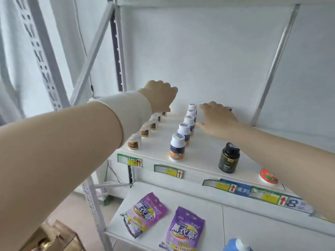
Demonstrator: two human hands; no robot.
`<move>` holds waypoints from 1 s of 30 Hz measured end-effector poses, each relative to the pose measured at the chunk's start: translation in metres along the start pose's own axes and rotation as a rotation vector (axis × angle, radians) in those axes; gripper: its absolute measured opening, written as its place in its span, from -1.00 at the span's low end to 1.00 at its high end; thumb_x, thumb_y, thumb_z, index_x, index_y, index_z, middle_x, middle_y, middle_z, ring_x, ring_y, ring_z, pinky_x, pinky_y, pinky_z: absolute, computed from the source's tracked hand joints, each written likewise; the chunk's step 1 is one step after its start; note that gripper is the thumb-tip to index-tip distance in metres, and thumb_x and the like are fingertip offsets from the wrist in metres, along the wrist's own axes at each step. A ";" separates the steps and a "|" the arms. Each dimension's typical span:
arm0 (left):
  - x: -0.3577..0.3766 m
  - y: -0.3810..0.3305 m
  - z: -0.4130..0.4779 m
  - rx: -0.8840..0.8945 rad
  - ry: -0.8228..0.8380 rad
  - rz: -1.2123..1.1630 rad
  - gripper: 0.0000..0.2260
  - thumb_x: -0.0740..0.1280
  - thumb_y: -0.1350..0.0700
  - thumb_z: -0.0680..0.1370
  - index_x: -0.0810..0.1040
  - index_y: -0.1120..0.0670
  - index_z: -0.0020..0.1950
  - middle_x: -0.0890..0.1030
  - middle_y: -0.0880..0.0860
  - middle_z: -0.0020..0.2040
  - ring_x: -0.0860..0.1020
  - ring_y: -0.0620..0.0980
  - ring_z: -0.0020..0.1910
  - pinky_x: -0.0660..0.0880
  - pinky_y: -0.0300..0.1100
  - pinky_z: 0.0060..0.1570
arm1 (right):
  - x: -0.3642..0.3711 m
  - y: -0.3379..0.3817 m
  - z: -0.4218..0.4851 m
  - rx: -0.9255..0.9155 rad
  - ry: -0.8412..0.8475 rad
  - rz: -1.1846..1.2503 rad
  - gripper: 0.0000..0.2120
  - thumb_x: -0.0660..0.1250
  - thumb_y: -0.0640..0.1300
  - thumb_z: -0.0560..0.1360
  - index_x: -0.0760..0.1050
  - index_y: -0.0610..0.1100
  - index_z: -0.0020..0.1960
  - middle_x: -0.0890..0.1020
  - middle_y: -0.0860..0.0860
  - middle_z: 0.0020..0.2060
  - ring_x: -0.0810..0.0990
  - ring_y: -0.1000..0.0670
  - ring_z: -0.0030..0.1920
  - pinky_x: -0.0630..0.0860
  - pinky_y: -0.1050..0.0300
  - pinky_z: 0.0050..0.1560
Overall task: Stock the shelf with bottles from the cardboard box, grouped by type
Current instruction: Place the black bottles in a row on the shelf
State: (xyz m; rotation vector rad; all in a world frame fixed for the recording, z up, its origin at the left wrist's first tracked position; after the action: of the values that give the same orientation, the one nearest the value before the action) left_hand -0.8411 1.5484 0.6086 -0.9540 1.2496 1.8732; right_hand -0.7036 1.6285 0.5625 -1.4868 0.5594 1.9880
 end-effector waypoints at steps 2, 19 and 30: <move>0.005 0.029 -0.039 -0.036 0.045 0.053 -0.56 0.28 -0.03 0.55 0.33 0.15 0.35 0.50 0.13 0.18 0.49 0.15 0.16 0.35 -0.09 -0.10 | -0.001 0.045 -0.007 -0.069 -0.007 0.001 -0.58 0.20 -0.04 0.53 0.30 -0.19 0.32 0.40 -0.19 0.23 0.38 -0.19 0.24 0.34 0.00 0.10; 0.207 0.315 -0.399 -0.477 0.495 -0.004 -0.62 0.28 0.03 0.55 0.37 0.16 0.31 0.51 0.12 0.17 0.50 0.14 0.15 0.34 -0.10 -0.13 | 0.129 0.504 -0.034 -0.625 0.263 0.032 -0.44 0.14 0.05 0.56 0.10 -0.17 0.46 0.27 -0.15 0.40 0.24 -0.15 0.40 0.27 -0.03 0.33; 0.414 0.377 -0.542 -0.675 0.801 -0.215 -0.58 0.29 -0.01 0.54 0.35 0.16 0.32 0.50 0.13 0.24 0.48 0.13 0.22 0.44 -0.05 0.07 | 0.308 0.679 -0.029 -0.871 0.533 -0.039 -0.48 0.16 0.07 0.55 0.19 -0.17 0.41 0.34 -0.13 0.36 0.30 -0.13 0.36 0.30 -0.01 0.32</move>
State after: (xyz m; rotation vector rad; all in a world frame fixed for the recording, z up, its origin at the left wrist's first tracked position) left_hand -1.2570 0.9796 0.2746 -2.2601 0.8268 1.8069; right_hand -1.2028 1.1712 0.2491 -2.5521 -0.2014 1.8751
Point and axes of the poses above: each hand's wrist, its own z-axis towards the middle knuckle, its own x-axis out of the palm, y = z × x, the point moved 3 cm from there along z, towards the middle knuckle
